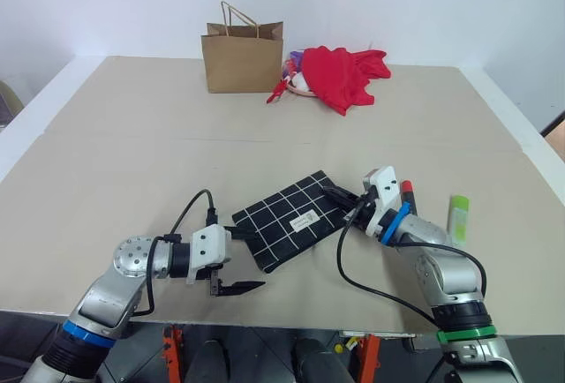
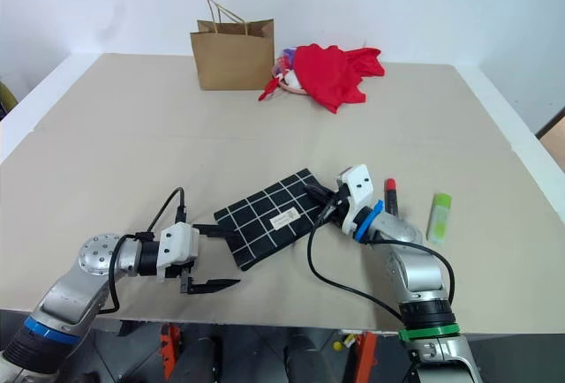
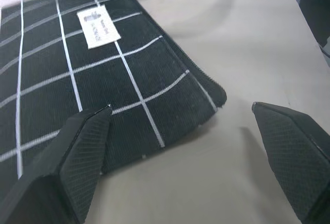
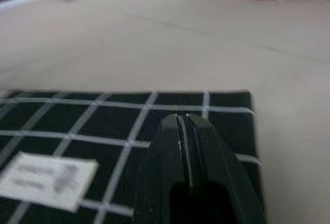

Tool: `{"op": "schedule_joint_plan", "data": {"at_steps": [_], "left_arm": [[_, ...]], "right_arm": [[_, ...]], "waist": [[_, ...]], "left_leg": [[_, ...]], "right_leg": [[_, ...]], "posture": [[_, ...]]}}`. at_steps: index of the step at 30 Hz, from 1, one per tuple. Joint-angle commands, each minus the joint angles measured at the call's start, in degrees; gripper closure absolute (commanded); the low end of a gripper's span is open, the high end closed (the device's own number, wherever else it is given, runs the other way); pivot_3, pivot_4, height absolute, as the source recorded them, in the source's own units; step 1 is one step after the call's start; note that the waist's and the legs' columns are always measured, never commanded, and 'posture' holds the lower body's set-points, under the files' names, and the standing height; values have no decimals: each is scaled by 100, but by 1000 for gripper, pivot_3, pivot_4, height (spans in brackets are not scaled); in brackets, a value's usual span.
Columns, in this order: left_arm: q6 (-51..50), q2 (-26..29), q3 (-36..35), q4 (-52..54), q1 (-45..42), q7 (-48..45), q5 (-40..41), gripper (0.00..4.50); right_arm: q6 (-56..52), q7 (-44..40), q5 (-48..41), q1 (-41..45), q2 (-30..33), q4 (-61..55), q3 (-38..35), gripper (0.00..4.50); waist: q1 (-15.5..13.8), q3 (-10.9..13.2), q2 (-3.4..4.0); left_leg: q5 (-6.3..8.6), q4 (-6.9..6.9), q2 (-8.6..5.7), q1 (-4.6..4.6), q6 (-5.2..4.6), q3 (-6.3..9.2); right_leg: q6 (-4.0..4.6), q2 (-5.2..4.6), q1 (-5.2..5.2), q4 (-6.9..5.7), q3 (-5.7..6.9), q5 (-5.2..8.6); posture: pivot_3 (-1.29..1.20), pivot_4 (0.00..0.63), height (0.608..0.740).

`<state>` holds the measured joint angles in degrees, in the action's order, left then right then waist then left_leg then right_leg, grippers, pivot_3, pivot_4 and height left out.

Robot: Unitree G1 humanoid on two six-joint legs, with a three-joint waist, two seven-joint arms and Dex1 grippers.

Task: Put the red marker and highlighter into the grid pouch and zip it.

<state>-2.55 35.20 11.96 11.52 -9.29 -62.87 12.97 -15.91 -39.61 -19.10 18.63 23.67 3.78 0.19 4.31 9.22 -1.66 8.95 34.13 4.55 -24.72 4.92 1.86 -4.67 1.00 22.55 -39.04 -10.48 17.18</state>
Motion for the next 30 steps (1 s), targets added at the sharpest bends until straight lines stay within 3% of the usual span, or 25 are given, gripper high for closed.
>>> {"op": "schedule_joint_plan", "data": {"at_steps": [1, 15, 28, 30], "left_arm": [[195, -10, -44, 240, -55, 150, -103, 0], [2028, -85, 288, -363, -382, 852, -1596, 0], [2913, -169, 740, -1933, -1048, 957, -2081, 0], [2959, -236, 810, -2114, -1214, 923, -2065, 501]], "right_arm": [[304, -52, 200, -91, 37, 57, 28, 4469], [414, 256, 383, -201, -322, -14, 11, 4469], [417, 291, 373, -182, -442, -158, 85, 4469], [429, 286, 361, -162, -464, -154, 96, 4500]], "waist": [[2, 0, 0], [28, -1, 0], [25, -10, 12], [25, -11, 13]], "left_leg": [[0, 0, 0, 0, 0, 0], [-1, 10, 1, 12, 0, 0], [-13, 16, 0, 27, -15, -1], [-23, 18, -1, 29, -25, -1]], "right_leg": [[0, 0, 0, 0, 0, 0], [2, 0, -14, -1, 0, -6], [16, 0, -33, -1, -1, -8], [20, 0, -36, -1, 0, -15]], "posture": [[0, 150, 740], [0, 150, 740], [0, 150, 740], [0, 150, 740]]}}
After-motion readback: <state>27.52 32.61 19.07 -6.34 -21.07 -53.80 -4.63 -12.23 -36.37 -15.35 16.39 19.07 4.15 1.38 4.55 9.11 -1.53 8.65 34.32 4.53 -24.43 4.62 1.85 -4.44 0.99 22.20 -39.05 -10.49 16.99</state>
